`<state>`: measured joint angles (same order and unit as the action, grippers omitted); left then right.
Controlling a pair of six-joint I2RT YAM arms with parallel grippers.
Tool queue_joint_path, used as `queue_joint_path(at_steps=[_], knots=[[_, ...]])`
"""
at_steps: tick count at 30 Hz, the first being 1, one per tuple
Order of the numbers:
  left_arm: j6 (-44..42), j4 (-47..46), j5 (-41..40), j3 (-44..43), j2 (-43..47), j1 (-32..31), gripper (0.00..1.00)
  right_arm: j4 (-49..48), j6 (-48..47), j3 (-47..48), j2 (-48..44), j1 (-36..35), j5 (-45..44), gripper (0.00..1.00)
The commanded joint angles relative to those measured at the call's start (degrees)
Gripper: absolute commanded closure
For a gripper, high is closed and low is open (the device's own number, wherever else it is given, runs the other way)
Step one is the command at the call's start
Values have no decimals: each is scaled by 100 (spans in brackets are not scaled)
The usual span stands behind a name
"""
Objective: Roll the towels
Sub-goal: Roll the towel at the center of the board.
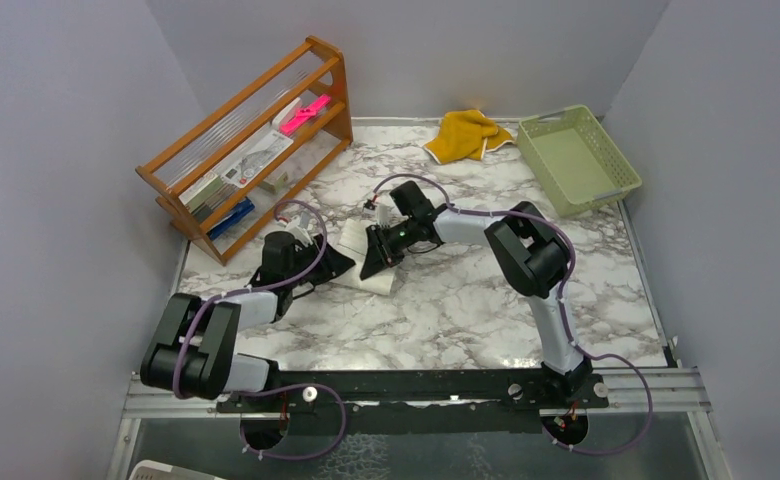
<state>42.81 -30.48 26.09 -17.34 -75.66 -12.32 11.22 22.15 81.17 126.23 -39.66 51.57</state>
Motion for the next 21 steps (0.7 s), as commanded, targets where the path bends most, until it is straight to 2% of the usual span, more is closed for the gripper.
queue_joint_path(at_steps=[1,5,8,12,15,18,21], knots=[[-251,-477,-35,-183,-768,19,61,101,-218,-122,-28,27,-236,64],[-311,-579,-42,-298,-1169,19,63,-302,-706,-682,-1000,-19,-1094,35],[-334,-573,-148,-271,-1160,19,63,-1113,-1147,-1470,-2037,-81,-2093,24],[-348,-557,-219,-253,-1165,23,63,-2716,-1926,-2900,-3379,-328,-2899,15],[-335,-525,-200,-302,-1281,20,63,-3920,-3327,-3847,-3991,-943,-3568,7],[-326,-503,-176,-344,-1376,19,64,-4847,-4714,-4536,-4107,-1618,-4033,6],[-346,-467,-190,-370,-1424,24,64,-5057,-5733,-4734,-3799,-2060,-4188,4]])
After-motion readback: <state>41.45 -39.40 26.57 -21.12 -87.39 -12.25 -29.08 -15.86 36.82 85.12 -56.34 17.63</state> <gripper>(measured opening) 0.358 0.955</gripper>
